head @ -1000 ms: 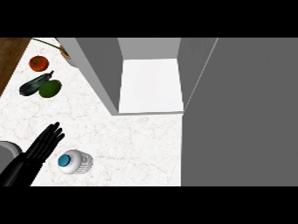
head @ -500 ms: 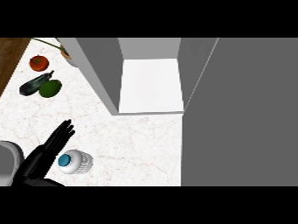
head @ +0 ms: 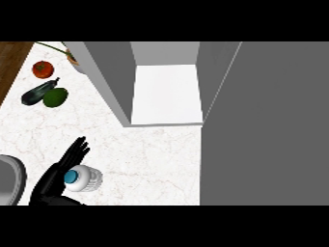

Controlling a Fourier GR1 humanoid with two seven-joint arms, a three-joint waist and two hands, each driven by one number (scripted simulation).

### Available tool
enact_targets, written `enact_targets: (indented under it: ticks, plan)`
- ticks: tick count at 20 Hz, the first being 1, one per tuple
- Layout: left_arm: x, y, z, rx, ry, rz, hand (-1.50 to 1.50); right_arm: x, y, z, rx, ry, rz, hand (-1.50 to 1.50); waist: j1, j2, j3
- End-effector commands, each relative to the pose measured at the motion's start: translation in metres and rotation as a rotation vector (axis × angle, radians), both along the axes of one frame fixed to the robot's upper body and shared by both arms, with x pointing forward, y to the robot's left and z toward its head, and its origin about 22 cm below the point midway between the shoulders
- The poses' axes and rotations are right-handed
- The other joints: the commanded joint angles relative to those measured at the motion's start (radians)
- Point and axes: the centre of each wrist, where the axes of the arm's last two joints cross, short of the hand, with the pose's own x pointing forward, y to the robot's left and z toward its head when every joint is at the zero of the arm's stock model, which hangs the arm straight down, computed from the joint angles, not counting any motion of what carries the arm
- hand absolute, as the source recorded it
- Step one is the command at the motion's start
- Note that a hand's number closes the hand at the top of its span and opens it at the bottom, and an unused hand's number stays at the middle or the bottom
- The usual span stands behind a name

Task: Pick up the bottled water, place it into the cabinet and close the cabinet

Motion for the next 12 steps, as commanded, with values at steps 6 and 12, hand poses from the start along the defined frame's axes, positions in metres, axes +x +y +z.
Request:
enact_targets:
  ticks: [6, 12]
  plan:
    - [0.003, 0.014, -0.019, -0.154, -0.003, -0.089, -1.50, -0.018, 0.011, 0.041, 0.064, -0.072, 0.047, -1.50, 0.001, -0.001, 0.000]
    - [0.005, -0.025, -0.041, -0.290, 0.028, -0.071, 1.50, -0.021, 0.010, 0.040, 0.051, -0.063, 0.043, -1.50, -0.002, 0.000, -0.001]
